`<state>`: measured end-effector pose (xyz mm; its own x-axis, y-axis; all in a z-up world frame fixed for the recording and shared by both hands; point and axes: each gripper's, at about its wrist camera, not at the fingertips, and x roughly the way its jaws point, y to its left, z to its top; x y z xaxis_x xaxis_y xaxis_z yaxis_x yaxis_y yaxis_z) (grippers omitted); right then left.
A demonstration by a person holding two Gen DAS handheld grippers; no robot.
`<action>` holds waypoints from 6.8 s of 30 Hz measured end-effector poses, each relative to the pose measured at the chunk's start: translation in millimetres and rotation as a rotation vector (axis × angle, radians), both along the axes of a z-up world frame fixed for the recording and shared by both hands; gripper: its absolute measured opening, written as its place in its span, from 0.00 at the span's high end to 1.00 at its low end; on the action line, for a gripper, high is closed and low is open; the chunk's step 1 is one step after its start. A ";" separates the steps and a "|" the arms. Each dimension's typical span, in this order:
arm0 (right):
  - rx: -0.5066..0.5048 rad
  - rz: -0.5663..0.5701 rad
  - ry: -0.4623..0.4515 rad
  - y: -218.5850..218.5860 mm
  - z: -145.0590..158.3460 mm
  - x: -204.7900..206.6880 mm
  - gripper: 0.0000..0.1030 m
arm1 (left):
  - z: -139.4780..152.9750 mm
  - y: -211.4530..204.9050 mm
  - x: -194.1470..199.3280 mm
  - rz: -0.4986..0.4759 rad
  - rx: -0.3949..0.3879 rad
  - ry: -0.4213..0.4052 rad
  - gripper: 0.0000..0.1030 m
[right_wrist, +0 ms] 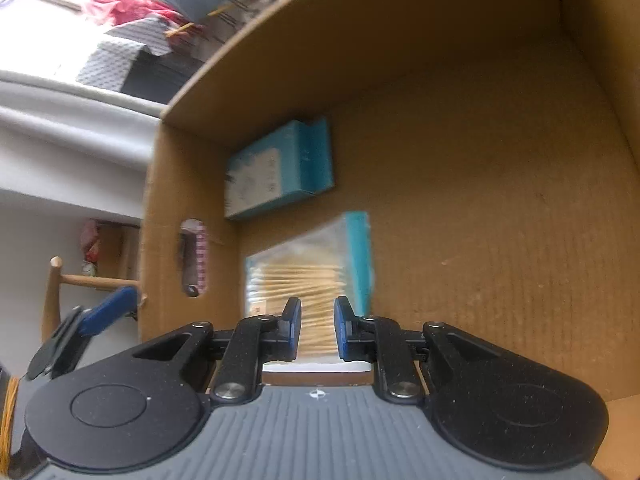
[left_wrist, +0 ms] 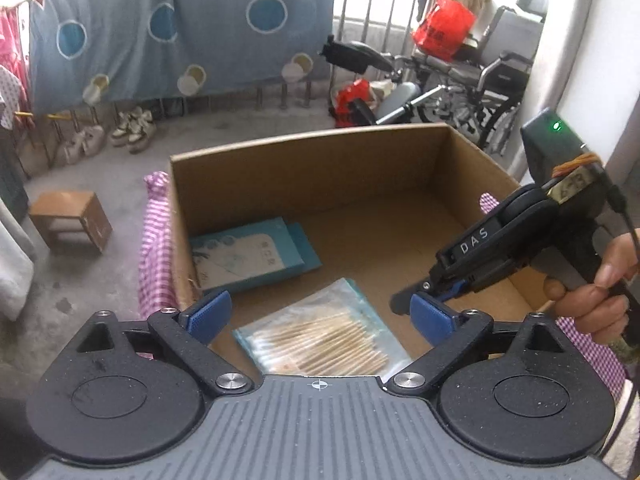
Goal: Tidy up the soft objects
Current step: 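Place the cotton swab bag in the box beside the bandage box, then move the right gripper back to the pile of blue mask packs, then grasp a blue face mask pack with the right gripper and lift it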
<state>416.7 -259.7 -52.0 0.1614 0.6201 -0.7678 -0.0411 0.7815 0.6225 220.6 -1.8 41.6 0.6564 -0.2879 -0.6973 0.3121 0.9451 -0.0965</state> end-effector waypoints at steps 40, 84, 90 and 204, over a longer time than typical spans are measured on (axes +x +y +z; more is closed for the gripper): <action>-0.098 -0.050 0.219 55.2 -28.5 23.4 0.43 | -3.4 85.3 -66.5 0.175 -0.194 -0.096 0.03; -0.044 -0.286 -0.761 -49.9 114.2 -280.0 0.00 | -28.5 45.9 -147.7 0.013 -0.207 -0.086 0.00; 0.041 -0.263 -0.551 -37.9 67.5 -267.9 0.19 | -49.8 42.6 -133.7 0.066 -0.167 0.009 0.01; 0.073 0.000 -0.323 -7.0 -5.2 -268.8 0.83 | -73.4 42.9 -143.4 -0.113 -0.422 0.155 0.35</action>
